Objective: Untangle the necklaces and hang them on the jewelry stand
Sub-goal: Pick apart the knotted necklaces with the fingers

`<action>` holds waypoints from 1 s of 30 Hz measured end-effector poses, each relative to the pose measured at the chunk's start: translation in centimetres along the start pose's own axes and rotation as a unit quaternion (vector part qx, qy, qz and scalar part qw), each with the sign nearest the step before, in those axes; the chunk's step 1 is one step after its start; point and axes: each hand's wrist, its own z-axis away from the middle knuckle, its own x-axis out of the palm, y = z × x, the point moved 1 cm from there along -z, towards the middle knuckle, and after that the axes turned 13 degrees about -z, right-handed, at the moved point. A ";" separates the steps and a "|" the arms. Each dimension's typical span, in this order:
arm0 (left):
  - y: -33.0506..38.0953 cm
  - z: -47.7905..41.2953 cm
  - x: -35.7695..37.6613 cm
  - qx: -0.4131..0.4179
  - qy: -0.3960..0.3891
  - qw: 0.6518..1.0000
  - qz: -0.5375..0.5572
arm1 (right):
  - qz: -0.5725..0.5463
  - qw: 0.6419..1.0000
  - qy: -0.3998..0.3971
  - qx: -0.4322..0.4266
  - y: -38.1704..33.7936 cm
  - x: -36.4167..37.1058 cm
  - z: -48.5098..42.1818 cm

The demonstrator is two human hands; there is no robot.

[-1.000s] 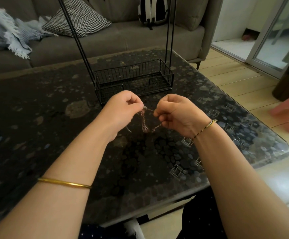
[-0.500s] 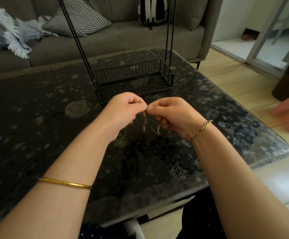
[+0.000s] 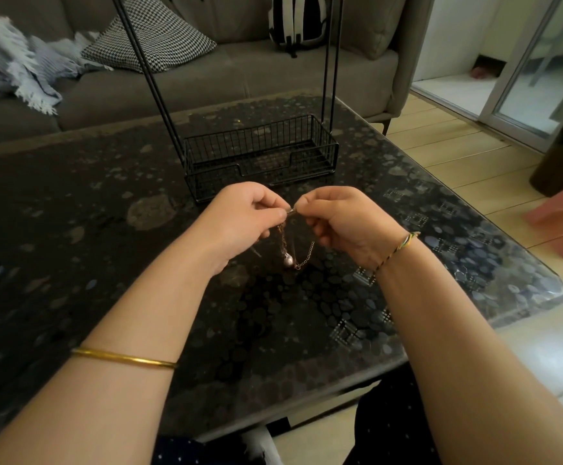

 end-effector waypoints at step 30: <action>0.1 0.1 -0.3 -0.045 0.008 0.997 0.056 | 0.058 0.997 -0.007 -0.046 -0.4 0.6 0.9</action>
